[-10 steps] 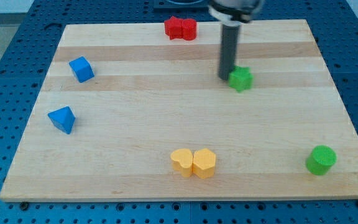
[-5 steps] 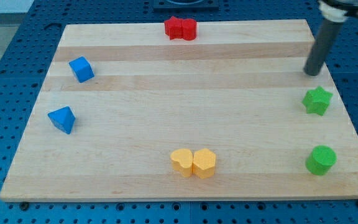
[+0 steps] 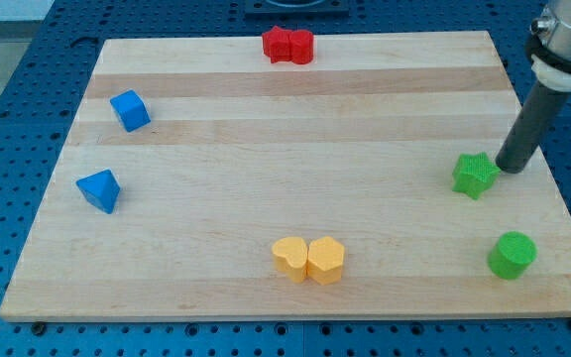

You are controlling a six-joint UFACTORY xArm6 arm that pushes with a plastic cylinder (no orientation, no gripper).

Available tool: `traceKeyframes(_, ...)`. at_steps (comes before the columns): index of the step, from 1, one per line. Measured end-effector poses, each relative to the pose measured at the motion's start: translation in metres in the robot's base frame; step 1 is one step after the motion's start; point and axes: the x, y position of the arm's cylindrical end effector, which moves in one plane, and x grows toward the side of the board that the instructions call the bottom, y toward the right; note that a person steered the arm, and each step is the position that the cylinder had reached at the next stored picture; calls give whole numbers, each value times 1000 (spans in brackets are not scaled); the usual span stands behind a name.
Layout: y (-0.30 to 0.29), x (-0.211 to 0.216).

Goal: Push the green star to the green circle

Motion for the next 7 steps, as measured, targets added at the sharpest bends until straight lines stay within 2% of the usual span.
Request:
traceKeyframes(1, -17, -20)
traceKeyframes(2, -42, -9)
traceKeyframes(4, -42, 60)
traceKeyframes(6, -51, 39)
traceKeyframes(7, -70, 44)
